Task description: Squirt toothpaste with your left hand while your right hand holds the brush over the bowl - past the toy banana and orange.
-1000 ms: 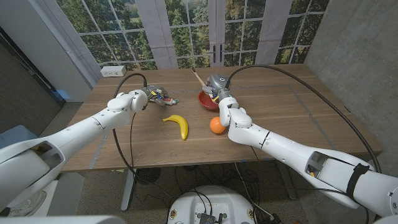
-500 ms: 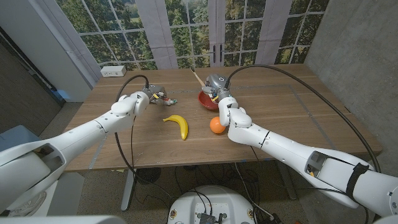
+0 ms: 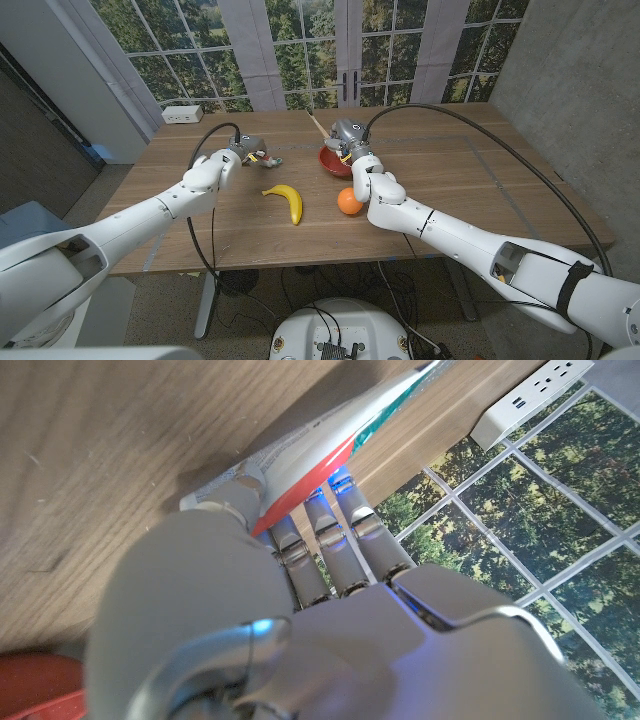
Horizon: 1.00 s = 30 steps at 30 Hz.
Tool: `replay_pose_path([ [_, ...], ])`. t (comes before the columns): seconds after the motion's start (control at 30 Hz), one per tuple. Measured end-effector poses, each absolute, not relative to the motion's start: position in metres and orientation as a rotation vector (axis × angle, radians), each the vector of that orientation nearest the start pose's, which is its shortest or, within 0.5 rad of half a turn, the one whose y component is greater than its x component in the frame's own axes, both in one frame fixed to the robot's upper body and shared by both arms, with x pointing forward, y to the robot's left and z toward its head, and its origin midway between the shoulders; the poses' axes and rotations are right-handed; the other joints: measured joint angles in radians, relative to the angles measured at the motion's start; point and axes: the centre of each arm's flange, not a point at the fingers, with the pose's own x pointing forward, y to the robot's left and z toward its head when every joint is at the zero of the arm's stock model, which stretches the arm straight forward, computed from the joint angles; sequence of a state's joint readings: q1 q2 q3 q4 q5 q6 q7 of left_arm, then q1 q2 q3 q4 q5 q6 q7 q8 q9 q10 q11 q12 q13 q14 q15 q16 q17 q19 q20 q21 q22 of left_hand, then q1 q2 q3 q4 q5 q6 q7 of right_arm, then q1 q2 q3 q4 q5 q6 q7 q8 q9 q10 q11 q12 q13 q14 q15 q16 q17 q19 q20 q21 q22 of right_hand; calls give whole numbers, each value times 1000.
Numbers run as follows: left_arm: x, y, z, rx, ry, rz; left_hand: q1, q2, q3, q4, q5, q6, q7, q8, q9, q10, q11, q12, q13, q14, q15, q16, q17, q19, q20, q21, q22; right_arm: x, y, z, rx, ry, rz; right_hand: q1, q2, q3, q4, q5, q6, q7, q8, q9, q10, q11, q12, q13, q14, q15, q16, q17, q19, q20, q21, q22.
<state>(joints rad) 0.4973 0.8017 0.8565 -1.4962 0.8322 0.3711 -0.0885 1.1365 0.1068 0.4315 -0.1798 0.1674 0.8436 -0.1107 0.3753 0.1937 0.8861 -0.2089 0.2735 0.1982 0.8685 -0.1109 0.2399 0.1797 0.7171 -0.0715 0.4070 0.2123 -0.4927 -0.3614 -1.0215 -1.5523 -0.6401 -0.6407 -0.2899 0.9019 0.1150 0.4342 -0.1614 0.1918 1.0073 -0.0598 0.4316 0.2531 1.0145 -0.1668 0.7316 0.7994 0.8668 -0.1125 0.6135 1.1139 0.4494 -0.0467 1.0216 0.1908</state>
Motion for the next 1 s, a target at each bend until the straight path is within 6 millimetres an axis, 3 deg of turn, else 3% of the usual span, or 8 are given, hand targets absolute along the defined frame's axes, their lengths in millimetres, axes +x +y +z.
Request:
replay_pose_path([
  [0.7, 655, 289, 61, 1847, -371, 396, 0, 0, -4, 4, 3, 0, 0, -6, 0, 4, -3, -7, 0, 15, -4, -9, 3, 0, 0, 8, 0, 620, -38, 48, -1344, -682, -243, 0, 0, 4, -4, 1, 0, 0, -4, 5, 0, 0, -1, 4, 7, -4, -15, 16, 0, 0, 15, -5],
  [0.73, 650, 288, 68, 1840, -390, 406, 0, 0, -4, 4, 3, 0, 0, -6, 0, 4, -3, -7, 0, 15, -4, -9, 5, 0, 0, 8, 0, 627, -43, 39, -1355, -595, -205, 0, 0, 4, -4, 1, 0, 0, -4, 5, 0, 0, -1, 4, 7, -4, -16, 18, 0, 0, 15, -5],
  [1.0, 644, 292, 78, 1855, -403, 448, 0, 0, -4, 4, 3, 0, 0, -9, 0, 14, -3, -8, 0, 18, -7, -9, 5, 0, 0, 8, 0, 629, -44, 42, -1373, -548, -185, 0, 0, 4, -4, 1, 0, 0, -8, 5, 0, 0, -8, 5, 7, -4, -22, 23, -11, 0, 23, -5],
])
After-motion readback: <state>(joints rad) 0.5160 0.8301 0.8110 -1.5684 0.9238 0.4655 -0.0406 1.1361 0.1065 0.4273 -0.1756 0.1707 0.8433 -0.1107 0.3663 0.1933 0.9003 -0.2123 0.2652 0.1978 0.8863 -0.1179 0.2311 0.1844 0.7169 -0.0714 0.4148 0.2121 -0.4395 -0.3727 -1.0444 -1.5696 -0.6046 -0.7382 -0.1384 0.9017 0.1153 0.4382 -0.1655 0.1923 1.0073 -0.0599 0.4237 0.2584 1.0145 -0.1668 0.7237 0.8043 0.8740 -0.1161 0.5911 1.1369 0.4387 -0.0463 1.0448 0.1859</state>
